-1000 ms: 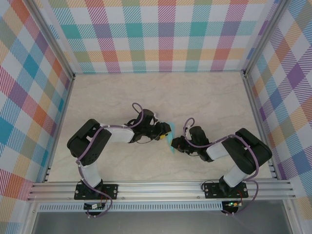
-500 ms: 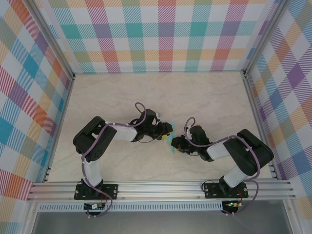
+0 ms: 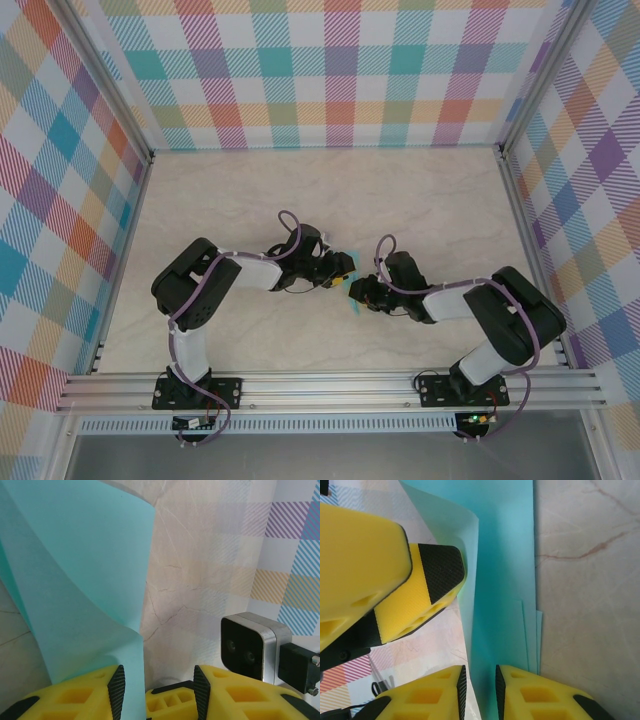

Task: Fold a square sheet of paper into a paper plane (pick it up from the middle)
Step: Fold the wing for the fifth time at the center of the table.

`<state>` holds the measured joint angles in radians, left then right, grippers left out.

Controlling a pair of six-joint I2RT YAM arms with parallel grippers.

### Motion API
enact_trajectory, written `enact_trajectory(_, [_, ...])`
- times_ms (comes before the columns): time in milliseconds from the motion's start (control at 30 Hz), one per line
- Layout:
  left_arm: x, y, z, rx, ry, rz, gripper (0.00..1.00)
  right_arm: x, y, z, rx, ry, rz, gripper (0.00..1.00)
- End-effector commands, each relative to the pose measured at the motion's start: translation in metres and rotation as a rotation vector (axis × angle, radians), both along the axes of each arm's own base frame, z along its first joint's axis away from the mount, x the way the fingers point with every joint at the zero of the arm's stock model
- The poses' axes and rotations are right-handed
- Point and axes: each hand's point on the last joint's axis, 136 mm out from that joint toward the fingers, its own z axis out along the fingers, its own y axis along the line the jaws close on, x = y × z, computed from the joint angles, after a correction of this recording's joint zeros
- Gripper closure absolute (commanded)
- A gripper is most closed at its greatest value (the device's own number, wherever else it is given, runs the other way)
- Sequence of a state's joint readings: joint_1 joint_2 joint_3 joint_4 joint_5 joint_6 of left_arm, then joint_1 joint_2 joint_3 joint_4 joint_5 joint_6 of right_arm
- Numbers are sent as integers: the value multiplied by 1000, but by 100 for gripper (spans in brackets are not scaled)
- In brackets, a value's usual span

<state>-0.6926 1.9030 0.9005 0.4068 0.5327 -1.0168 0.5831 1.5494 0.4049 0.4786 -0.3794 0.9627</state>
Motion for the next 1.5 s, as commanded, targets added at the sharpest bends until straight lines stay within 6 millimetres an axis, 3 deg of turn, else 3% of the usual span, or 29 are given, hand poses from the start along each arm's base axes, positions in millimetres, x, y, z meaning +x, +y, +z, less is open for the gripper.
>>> enact_trajectory(0, [6, -13, 18, -48, -56, -32, 57, 2, -7, -4, -74, -15, 15, 75])
enact_trajectory(367, [5, -16, 22, -67, -56, -43, 57, 3, -12, -3, -135, -39, 40, 73])
enact_trajectory(533, [6, -17, 22, -69, -55, -44, 56, 3, -13, -4, -152, -37, 38, 80])
enact_trajectory(767, [7, -17, 38, -73, -89, -56, 54, 3, -6, 0, -72, -30, 27, 90])
enact_trajectory(1133, [15, 15, 55, -19, -154, 28, 50, 8, -1, 4, 78, 7, -4, 94])
enact_trajectory(1467, [13, 1, 48, -84, -142, -29, 50, 13, -4, 0, 199, 71, -76, 94])
